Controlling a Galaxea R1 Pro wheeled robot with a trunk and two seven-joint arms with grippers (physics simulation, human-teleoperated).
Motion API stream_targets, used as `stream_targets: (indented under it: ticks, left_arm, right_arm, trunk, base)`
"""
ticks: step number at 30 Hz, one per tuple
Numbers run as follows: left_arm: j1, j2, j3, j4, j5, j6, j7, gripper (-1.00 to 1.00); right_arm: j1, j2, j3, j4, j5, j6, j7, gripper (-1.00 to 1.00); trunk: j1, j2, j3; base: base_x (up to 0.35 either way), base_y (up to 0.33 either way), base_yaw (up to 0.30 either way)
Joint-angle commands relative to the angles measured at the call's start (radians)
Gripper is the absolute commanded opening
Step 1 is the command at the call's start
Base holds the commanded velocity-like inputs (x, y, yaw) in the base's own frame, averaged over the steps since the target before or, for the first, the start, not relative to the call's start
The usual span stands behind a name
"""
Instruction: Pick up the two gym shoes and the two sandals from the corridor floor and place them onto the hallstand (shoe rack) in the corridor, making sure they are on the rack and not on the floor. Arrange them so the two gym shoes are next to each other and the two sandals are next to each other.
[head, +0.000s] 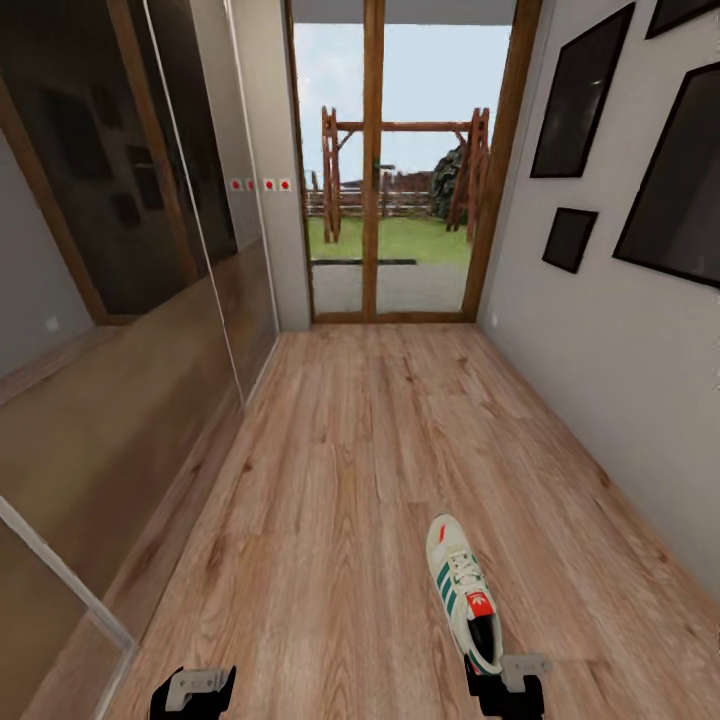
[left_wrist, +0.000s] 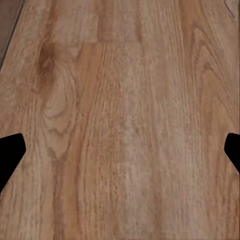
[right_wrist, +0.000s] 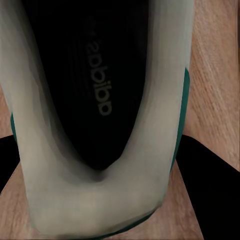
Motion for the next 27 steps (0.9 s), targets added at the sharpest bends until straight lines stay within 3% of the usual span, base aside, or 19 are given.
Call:
stream_targets:
  ticks: [1, 27]
  left_arm:
    - [-0.001, -0.001, 0.008, 0.000, -0.010, -0.004, -0.005, 1.00]
    - [-0.001, -0.001, 0.008, 0.000, -0.010, -0.004, -0.005, 1.00]
  right_arm:
    - [-0.001, 0.000, -0.003, 0.001, 0.006, -0.003, -0.002, -1.00]
    - [-0.001, 0.000, -0.003, 0.001, 0.006, -0.003, -0.002, -1.00]
  trunk:
    - [0.000, 0.000, -0.001]
    - [0.000, 0.000, -0.001]
  base:
    - [0.333, 0.107, -0.197]
    - [0.333, 0.107, -0.012]
